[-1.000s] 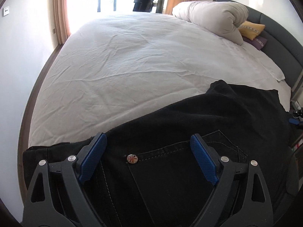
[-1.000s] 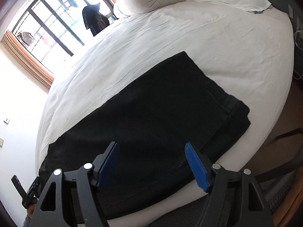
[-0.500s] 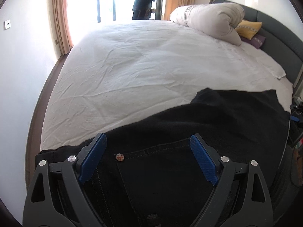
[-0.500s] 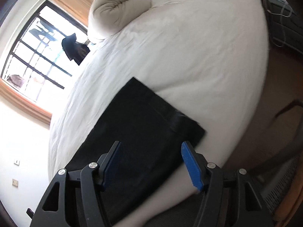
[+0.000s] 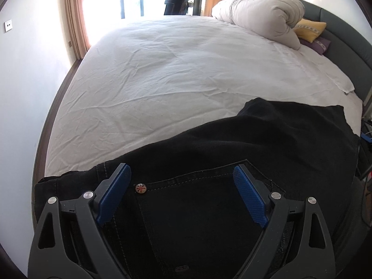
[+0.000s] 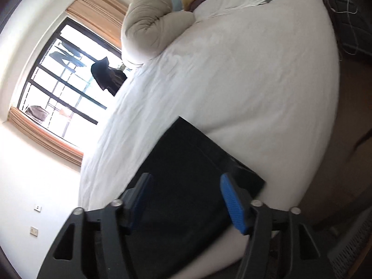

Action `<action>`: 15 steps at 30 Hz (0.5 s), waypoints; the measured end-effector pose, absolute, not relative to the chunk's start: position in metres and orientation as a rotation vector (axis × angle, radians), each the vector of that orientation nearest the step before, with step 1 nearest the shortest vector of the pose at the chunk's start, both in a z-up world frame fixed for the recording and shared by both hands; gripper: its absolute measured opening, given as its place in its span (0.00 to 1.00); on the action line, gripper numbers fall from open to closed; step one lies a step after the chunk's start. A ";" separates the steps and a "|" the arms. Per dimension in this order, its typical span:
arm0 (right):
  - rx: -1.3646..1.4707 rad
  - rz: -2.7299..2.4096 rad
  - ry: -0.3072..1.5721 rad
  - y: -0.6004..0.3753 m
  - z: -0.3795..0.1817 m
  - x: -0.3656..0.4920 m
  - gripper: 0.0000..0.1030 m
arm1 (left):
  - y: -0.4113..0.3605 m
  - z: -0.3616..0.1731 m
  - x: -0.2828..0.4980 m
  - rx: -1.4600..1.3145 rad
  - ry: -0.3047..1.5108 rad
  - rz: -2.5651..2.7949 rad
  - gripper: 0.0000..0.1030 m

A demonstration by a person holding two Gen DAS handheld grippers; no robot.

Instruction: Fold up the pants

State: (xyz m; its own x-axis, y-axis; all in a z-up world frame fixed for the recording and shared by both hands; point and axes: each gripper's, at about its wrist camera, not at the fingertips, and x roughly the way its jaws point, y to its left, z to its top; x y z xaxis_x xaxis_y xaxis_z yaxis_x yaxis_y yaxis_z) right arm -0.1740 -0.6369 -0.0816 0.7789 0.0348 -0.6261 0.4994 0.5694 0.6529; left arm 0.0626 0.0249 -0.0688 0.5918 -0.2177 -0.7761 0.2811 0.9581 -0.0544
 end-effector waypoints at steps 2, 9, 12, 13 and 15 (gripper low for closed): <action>0.971 -0.275 0.695 -0.642 -0.102 -0.166 0.76 | 0.025 -0.080 0.067 0.079 0.924 -0.268 0.88; 0.991 -0.446 0.713 -0.652 -0.119 -0.220 0.64 | 0.026 -0.071 0.067 0.061 0.932 -0.267 0.88; 1.094 -0.420 0.619 -0.665 -0.121 -0.244 0.64 | 0.022 -0.052 0.063 0.010 0.894 -0.299 0.88; 1.125 -0.398 0.616 -0.667 -0.124 -0.246 0.64 | 0.017 -0.047 0.063 0.000 0.887 -0.315 0.88; 1.147 -0.363 0.620 -0.668 -0.131 -0.240 0.64 | 0.002 -0.039 0.060 -0.013 0.882 -0.357 0.88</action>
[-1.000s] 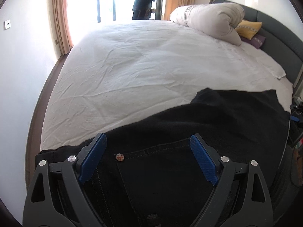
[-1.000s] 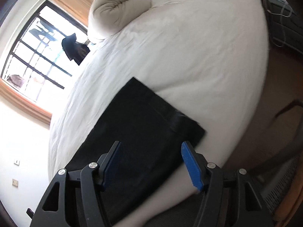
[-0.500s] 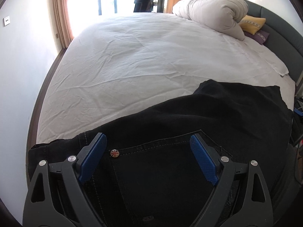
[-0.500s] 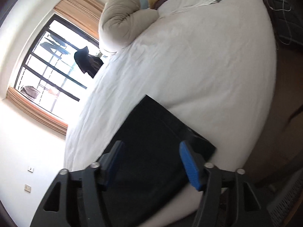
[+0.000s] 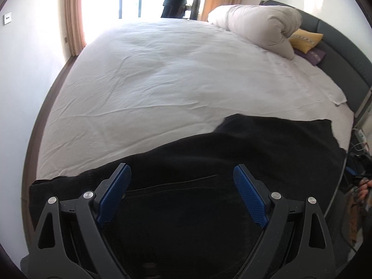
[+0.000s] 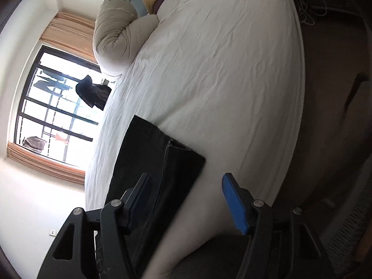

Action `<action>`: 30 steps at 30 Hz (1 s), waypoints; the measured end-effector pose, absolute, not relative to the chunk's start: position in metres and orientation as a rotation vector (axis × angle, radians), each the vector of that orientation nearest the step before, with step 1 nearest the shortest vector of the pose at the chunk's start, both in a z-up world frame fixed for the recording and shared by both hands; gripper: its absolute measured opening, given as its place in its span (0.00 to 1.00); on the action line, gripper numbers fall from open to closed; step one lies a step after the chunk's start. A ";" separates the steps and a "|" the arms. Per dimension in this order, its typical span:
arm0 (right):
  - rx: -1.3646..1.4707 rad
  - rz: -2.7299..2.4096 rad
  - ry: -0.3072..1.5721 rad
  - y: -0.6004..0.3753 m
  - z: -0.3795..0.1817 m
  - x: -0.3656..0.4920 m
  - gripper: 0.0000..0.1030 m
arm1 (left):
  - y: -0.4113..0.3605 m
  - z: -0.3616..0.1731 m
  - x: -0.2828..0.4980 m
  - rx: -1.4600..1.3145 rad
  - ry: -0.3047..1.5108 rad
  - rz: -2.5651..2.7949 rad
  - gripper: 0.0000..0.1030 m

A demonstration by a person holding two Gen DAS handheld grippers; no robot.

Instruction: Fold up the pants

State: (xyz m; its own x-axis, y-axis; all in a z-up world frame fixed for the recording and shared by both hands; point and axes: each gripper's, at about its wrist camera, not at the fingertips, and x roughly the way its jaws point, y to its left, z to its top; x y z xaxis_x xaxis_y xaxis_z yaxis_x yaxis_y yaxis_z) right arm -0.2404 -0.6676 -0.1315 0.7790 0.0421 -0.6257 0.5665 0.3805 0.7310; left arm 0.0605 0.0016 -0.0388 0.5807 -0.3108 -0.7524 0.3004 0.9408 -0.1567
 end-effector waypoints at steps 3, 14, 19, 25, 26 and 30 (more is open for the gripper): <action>1.210 -0.344 0.624 -0.668 -0.145 -0.226 0.64 | -0.019 -0.036 0.055 -0.021 0.893 -0.414 0.88; 1.308 -0.306 0.571 -0.669 -0.152 -0.212 0.63 | -0.057 -0.043 0.036 0.001 0.942 -0.536 0.88; 1.333 -0.277 0.564 -0.666 -0.153 -0.203 0.58 | -0.061 -0.041 0.033 -0.002 0.938 -0.552 0.88; 1.417 -0.255 0.526 -0.673 -0.163 -0.201 0.35 | -0.059 -0.044 0.034 -0.015 0.950 -0.556 0.88; 1.437 -0.254 0.514 -0.675 -0.167 -0.202 0.33 | -0.059 -0.044 0.034 -0.017 0.952 -0.556 0.88; 1.484 -0.233 0.464 -0.677 -0.174 -0.210 0.30 | -0.058 -0.046 0.035 -0.020 0.962 -0.556 0.88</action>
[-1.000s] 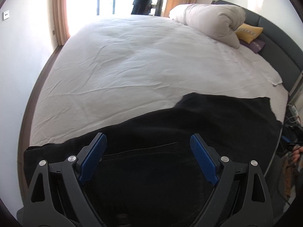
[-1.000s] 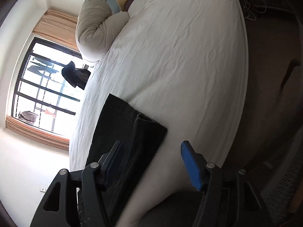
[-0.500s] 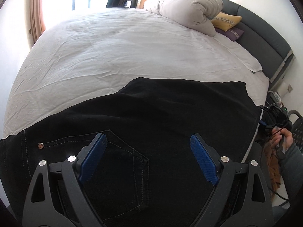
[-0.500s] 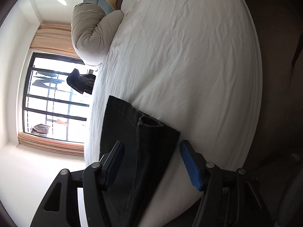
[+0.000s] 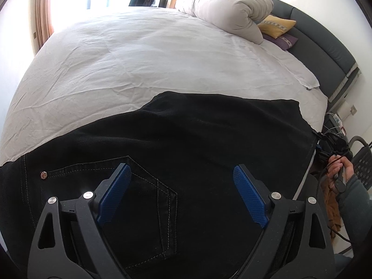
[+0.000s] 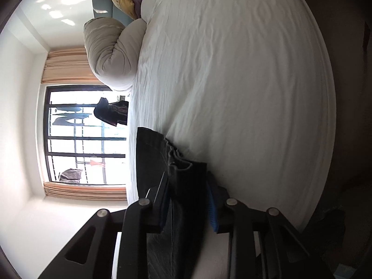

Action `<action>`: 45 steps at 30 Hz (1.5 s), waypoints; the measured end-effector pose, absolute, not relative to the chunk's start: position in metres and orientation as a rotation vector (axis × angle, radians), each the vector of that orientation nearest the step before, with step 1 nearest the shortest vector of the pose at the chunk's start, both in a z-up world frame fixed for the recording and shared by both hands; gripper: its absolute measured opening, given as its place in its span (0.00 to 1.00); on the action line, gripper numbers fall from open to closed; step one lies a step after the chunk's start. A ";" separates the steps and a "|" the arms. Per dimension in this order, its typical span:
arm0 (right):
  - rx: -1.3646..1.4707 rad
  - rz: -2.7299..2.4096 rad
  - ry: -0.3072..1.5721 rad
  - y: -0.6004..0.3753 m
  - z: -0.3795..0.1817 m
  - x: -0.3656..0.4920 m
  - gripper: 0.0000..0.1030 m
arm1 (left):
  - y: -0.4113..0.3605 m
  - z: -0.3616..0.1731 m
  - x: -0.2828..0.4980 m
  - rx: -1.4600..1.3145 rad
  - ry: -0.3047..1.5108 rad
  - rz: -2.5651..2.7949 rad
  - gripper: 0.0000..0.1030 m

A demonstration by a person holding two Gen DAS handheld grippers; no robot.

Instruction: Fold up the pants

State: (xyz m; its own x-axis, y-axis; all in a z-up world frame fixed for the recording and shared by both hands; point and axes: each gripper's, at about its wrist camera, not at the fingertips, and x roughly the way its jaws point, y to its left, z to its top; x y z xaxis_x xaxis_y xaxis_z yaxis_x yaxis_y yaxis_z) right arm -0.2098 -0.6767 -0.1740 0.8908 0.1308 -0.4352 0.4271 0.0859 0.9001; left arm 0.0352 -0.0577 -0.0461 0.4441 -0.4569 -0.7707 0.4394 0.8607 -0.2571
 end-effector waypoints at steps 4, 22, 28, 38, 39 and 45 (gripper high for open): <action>1.525 -0.212 0.409 -0.674 -0.177 -0.218 0.31 | -0.060 -0.049 0.036 -0.022 0.970 -0.555 0.88; 1.532 -0.200 0.414 -0.681 -0.170 -0.224 0.54 | -0.074 -0.054 0.032 -0.008 0.986 -0.591 0.88; 1.564 -0.192 0.386 -0.681 -0.180 -0.227 0.54 | -0.078 -0.054 0.028 0.001 0.988 -0.606 0.88; 1.577 -0.096 0.357 -0.695 -0.187 -0.216 0.47 | -0.081 -0.056 0.025 0.012 0.997 -0.620 0.88; 1.585 -0.102 0.356 -0.694 -0.190 -0.219 0.37 | -0.081 -0.056 0.025 0.012 0.998 -0.620 0.88; 1.581 -0.110 0.349 -0.690 -0.192 -0.222 0.27 | -0.082 -0.057 0.026 0.014 1.006 -0.621 0.88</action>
State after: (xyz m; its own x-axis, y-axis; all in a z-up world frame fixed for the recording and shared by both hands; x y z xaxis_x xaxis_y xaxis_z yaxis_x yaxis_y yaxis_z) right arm -0.2222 -0.6901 -0.1918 0.9464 0.1529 -0.2846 0.2884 -0.0030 0.9575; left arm 0.0259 -0.0823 -0.0574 0.3790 -0.4801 -0.7911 0.4928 0.8283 -0.2666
